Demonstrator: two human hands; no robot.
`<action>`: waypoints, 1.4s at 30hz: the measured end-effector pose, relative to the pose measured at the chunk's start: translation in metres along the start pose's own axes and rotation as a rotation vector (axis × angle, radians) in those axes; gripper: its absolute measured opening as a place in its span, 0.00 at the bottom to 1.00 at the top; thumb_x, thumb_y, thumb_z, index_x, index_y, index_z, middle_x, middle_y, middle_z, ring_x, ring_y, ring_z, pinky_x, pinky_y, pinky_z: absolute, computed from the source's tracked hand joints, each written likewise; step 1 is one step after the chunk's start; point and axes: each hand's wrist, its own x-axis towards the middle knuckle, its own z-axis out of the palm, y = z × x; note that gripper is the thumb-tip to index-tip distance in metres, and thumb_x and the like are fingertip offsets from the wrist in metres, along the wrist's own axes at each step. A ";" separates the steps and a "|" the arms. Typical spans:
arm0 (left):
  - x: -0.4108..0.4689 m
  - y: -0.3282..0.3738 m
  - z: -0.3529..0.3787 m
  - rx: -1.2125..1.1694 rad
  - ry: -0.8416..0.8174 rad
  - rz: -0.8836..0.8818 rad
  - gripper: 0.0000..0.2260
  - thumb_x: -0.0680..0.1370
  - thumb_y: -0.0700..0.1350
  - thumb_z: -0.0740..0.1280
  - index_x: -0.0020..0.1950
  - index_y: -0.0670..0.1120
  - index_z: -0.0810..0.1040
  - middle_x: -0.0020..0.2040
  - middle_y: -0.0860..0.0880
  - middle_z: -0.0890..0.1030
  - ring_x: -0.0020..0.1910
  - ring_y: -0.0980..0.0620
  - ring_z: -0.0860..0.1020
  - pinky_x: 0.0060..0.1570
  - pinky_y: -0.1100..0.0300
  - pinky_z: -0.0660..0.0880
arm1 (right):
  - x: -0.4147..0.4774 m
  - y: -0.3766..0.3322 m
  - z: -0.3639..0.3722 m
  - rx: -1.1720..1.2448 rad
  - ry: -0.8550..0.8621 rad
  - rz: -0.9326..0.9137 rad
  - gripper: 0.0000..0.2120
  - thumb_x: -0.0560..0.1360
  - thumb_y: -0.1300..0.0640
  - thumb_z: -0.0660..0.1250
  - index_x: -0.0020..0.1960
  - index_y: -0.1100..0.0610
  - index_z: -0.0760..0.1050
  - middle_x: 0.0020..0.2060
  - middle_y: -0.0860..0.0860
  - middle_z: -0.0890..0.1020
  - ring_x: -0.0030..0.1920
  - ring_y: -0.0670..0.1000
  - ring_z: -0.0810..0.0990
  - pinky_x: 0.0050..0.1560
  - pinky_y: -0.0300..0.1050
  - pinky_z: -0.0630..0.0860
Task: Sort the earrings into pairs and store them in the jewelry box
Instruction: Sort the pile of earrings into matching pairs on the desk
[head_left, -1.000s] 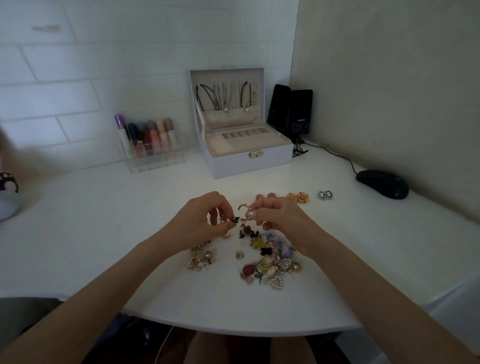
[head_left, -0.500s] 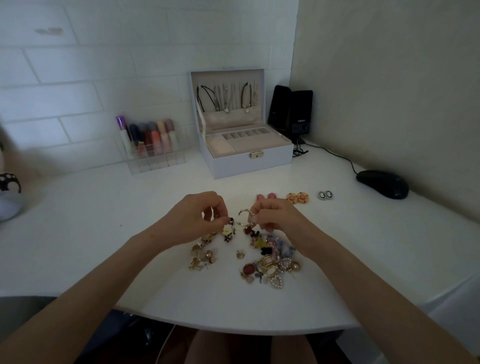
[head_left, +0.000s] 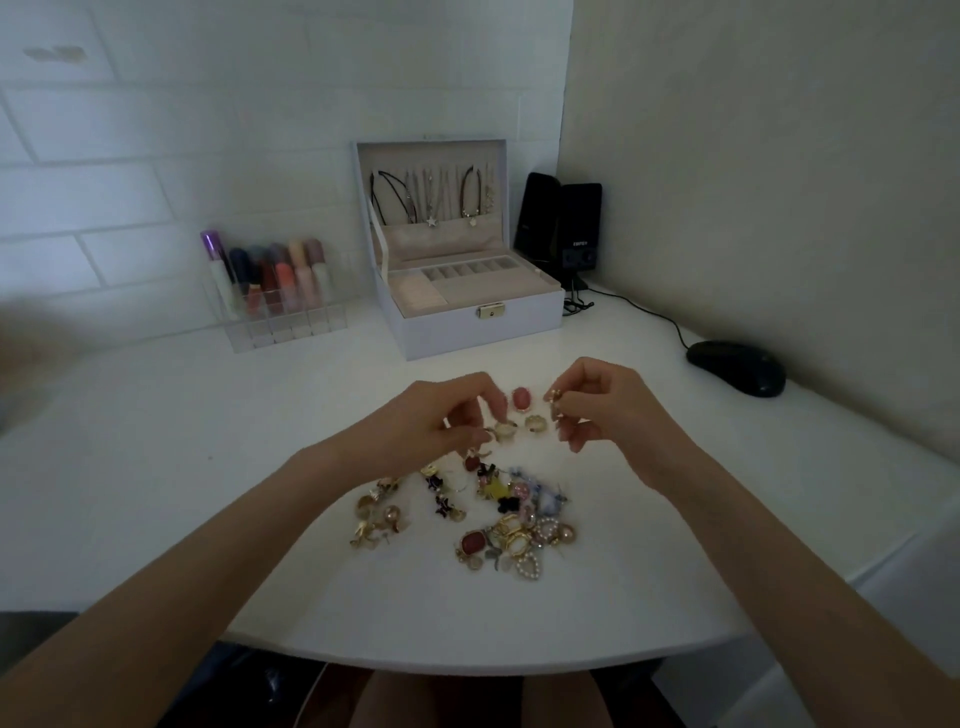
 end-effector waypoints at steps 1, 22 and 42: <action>0.009 0.003 0.005 -0.005 0.004 0.000 0.07 0.76 0.41 0.67 0.52 0.49 0.75 0.39 0.51 0.79 0.36 0.60 0.77 0.39 0.71 0.72 | 0.001 0.001 -0.006 -0.062 0.042 0.001 0.06 0.71 0.71 0.63 0.39 0.62 0.75 0.29 0.54 0.78 0.27 0.48 0.76 0.26 0.39 0.73; 0.108 0.016 0.062 0.408 -0.013 -0.074 0.06 0.74 0.46 0.67 0.50 0.48 0.78 0.51 0.51 0.80 0.52 0.51 0.75 0.45 0.60 0.67 | 0.023 0.039 -0.047 -0.524 0.250 0.108 0.06 0.69 0.66 0.69 0.37 0.57 0.78 0.32 0.54 0.82 0.31 0.51 0.80 0.36 0.44 0.80; 0.015 -0.017 0.016 0.199 -0.138 -0.060 0.06 0.73 0.48 0.70 0.48 0.50 0.78 0.43 0.59 0.75 0.41 0.63 0.74 0.41 0.73 0.70 | -0.024 0.010 -0.007 -0.594 -0.267 -0.022 0.03 0.70 0.57 0.73 0.44 0.53 0.81 0.35 0.46 0.78 0.31 0.44 0.77 0.31 0.31 0.73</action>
